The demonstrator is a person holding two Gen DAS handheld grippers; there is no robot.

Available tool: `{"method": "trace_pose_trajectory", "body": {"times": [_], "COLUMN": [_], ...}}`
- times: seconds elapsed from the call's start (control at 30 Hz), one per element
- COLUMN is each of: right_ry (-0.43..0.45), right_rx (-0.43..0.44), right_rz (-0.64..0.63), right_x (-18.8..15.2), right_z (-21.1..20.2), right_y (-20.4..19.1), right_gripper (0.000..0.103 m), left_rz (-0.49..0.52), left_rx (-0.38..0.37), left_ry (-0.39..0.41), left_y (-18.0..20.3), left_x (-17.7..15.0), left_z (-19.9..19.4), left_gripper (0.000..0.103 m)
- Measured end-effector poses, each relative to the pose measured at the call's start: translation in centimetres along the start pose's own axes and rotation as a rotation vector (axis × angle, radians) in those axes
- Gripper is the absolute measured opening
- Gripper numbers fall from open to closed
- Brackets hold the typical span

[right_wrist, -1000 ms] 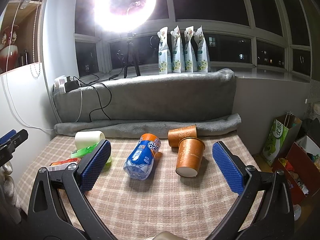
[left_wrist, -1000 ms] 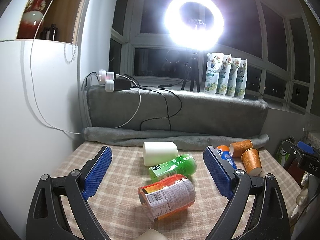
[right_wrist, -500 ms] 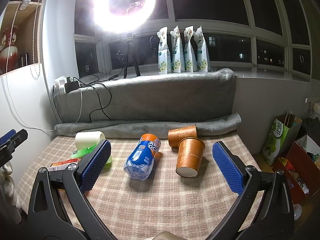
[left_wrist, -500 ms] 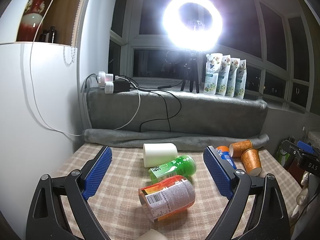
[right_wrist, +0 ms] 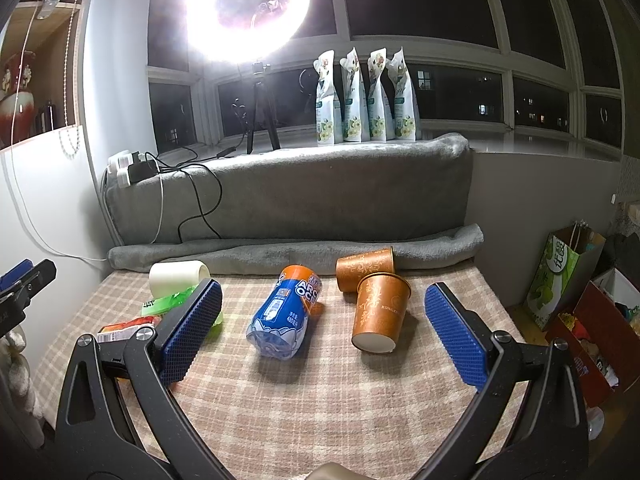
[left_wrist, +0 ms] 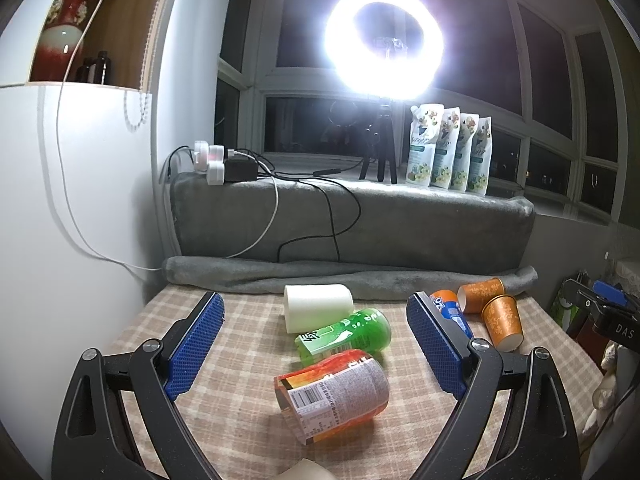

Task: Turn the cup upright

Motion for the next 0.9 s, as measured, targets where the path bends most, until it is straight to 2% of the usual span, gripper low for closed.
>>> {"method": "trace_pose_trajectory", "body": {"times": [0.6,0.9], "right_ry": [-0.033,-0.182], "right_rx": [0.016,0.091], "right_rz": [0.010,0.092], "right_x": [-1.0,-1.7], "right_z": [1.6,6.0], "right_y": [-0.1,0.2], "right_gripper": [0.103,0.103], "left_rz": [0.008,-0.012], "left_rx": [-0.005,-0.008], "left_ry": [-0.012,-0.035], "left_y": [0.4,-0.2], "left_x": [-0.7,-1.2], "left_z": [0.4,0.8], "left_gripper": [0.093,0.093]}}
Point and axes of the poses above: each gripper's, at about its wrist camera, not at the fingertips, and z roughly the way its jaws point, y to its right, x to its top, the point moved 7 cm from there along z, roughly the way its jaws point, and after that the axes turned 6 degrees about z, right-handed, at the moved point
